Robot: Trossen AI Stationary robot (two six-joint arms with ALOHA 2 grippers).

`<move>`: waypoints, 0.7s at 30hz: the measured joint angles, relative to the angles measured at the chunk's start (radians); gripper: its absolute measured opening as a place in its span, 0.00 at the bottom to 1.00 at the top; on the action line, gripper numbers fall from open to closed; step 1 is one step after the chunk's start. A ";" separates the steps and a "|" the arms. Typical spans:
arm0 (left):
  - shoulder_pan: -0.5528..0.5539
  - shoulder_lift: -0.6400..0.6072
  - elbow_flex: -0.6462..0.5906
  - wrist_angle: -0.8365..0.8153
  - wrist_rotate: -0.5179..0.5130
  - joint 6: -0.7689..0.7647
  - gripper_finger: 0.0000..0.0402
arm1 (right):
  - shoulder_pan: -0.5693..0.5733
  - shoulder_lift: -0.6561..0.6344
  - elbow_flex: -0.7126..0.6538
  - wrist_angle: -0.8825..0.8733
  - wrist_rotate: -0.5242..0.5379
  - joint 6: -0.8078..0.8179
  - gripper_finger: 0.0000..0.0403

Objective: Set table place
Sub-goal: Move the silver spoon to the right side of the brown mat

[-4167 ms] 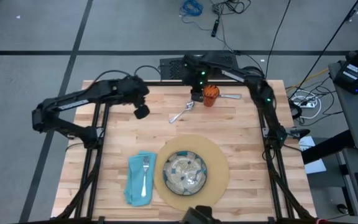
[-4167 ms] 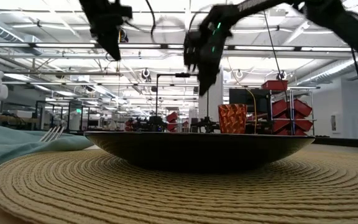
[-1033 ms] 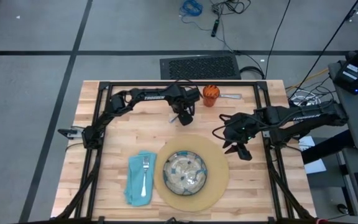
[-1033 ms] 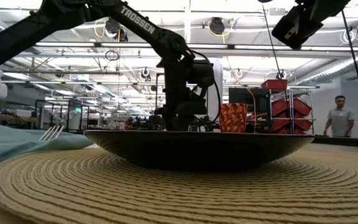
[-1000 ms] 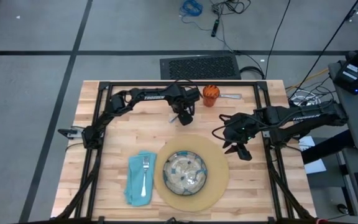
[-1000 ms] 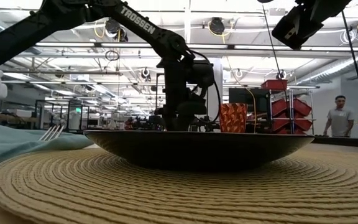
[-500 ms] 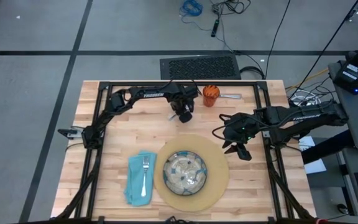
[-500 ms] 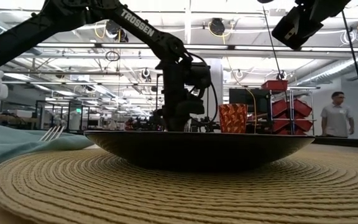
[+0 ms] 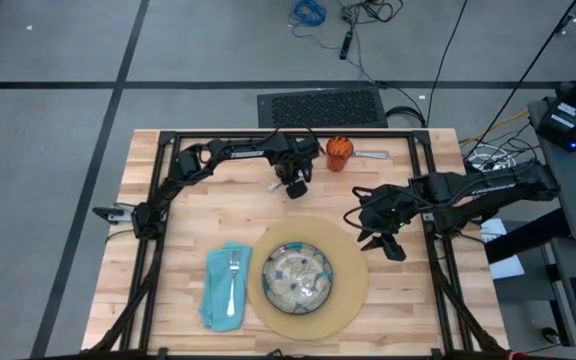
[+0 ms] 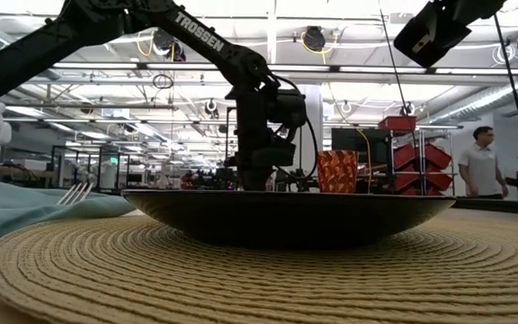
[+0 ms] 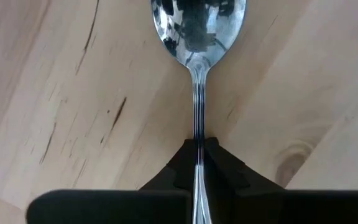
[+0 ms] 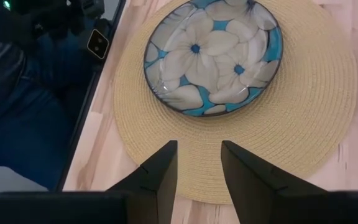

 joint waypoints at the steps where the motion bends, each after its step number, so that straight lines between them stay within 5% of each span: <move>1: 0.000 -0.006 0.000 -0.005 0.003 0.000 0.00 | 0.003 0.000 0.000 0.000 0.000 0.000 0.29; 14: -0.024 -0.161 -0.001 -0.140 0.019 -0.040 0.00 | 0.003 0.001 0.000 -0.003 0.023 0.009 0.29; 21: -0.084 -0.272 0.000 -0.154 0.113 -0.120 0.00 | 0.077 0.000 0.000 -0.080 0.025 0.075 0.29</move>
